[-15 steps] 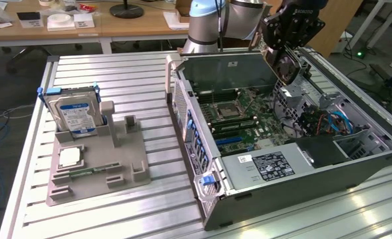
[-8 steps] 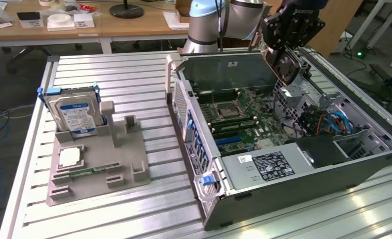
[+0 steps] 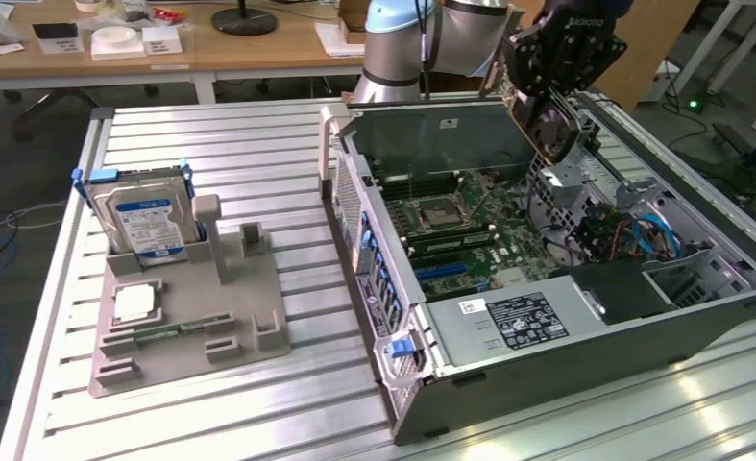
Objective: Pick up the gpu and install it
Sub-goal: 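Insert the gpu into the slot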
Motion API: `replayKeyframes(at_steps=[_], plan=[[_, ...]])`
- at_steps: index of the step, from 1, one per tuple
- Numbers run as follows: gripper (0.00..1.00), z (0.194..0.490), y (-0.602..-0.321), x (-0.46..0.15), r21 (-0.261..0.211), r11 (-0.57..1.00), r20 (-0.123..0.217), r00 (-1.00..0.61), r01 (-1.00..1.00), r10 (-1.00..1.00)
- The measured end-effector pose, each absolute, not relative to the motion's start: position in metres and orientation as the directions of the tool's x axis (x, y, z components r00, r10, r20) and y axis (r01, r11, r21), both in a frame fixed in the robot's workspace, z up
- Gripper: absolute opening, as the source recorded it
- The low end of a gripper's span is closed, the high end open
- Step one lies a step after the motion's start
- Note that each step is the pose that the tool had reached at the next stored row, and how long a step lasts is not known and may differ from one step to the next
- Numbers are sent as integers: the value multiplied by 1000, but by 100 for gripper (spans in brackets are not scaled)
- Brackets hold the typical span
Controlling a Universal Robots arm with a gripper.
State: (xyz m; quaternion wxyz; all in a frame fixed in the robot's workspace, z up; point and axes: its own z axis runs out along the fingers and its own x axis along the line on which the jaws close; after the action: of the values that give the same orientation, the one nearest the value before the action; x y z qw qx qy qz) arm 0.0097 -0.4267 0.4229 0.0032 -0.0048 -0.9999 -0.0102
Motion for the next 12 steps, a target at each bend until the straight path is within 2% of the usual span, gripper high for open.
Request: replayKeyframes(at_steps=[12], plan=[[28, 423, -427, 10, 20, 993, 7, -993, -120, -121]])
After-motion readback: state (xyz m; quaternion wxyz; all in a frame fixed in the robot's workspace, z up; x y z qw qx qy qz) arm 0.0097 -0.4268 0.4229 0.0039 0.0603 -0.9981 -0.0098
